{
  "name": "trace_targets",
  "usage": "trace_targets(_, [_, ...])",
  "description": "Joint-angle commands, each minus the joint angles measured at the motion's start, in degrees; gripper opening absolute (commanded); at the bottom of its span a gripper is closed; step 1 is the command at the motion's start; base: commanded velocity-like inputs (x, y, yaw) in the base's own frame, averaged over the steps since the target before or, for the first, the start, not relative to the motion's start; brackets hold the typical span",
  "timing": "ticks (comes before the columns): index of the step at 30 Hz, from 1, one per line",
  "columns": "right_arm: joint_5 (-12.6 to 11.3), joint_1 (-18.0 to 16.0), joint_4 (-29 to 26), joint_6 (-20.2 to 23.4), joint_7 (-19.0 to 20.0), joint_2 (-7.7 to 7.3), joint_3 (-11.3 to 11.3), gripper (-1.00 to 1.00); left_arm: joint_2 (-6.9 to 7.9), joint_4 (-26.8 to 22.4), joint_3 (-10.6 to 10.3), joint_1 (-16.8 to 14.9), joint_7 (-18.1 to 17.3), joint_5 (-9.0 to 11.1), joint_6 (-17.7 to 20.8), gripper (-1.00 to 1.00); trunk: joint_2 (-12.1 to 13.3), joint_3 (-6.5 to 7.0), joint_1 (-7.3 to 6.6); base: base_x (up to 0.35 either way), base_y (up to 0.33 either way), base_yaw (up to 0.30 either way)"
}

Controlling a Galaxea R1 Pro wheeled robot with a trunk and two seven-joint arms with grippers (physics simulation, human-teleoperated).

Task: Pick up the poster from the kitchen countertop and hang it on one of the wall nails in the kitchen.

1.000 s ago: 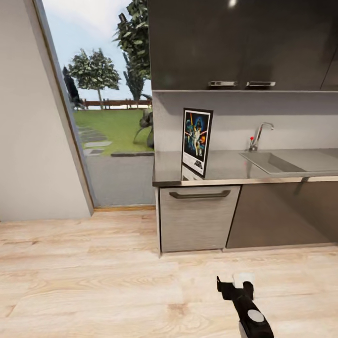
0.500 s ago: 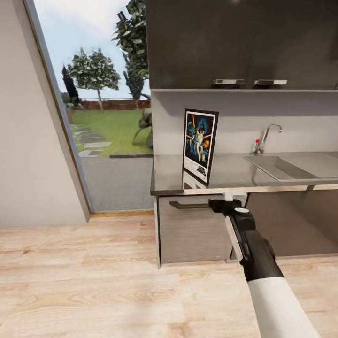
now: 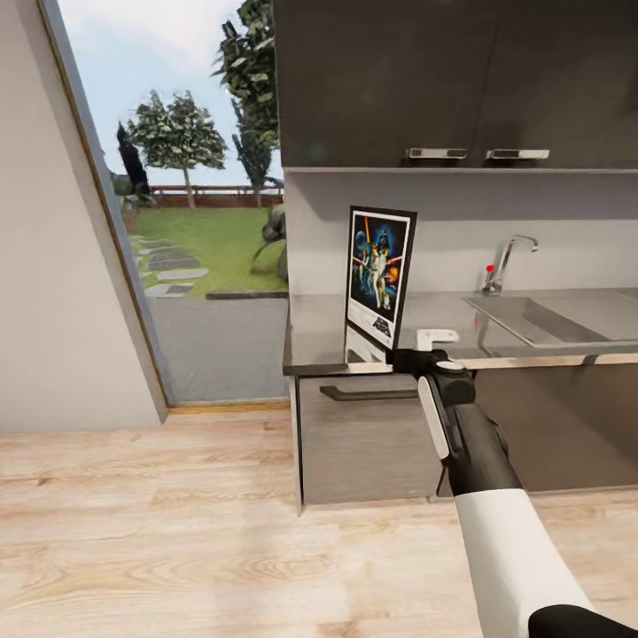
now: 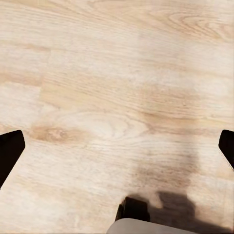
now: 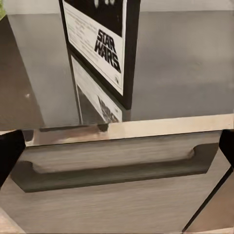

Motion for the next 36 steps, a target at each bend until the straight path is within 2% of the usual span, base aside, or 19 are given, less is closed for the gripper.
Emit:
trace_targets(1, [0.3, -0.1, 0.0, 0.3, -0.1, 0.02, 0.1, 1.0, -0.01, -0.1, 0.0, 0.0, 0.0, 0.0, -0.1, 1.0, 0.0, -0.05, 0.03, 0.304, 0.0, 0.0])
trace_targets(17, [0.2, 0.5, 0.0, -0.5, 0.1, -0.02, -0.1, 1.0, -0.01, -0.1, 0.0, 0.0, 0.0, 0.0, -0.2, 1.0, 0.0, -0.05, 0.03, 0.308, 0.0, 0.0])
trace_targets(23, [0.2, 1.2, 1.1, -6.1, 0.2, -0.09, -0.1, 1.0, -0.01, -0.1, 0.0, 0.0, 0.0, 0.0, -0.2, 1.0, 0.0, -0.05, 0.03, 0.059, 0.0, 0.0])
trace_targets(36, [0.2, 3.2, 2.5, -8.2, 0.3, -0.38, -0.2, 1.0, -0.01, -0.1, 0.0, 0.0, 0.0, 0.0, -0.2, 1.0, 0.0, -0.05, 0.03, 0.005, 0.0, 0.0])
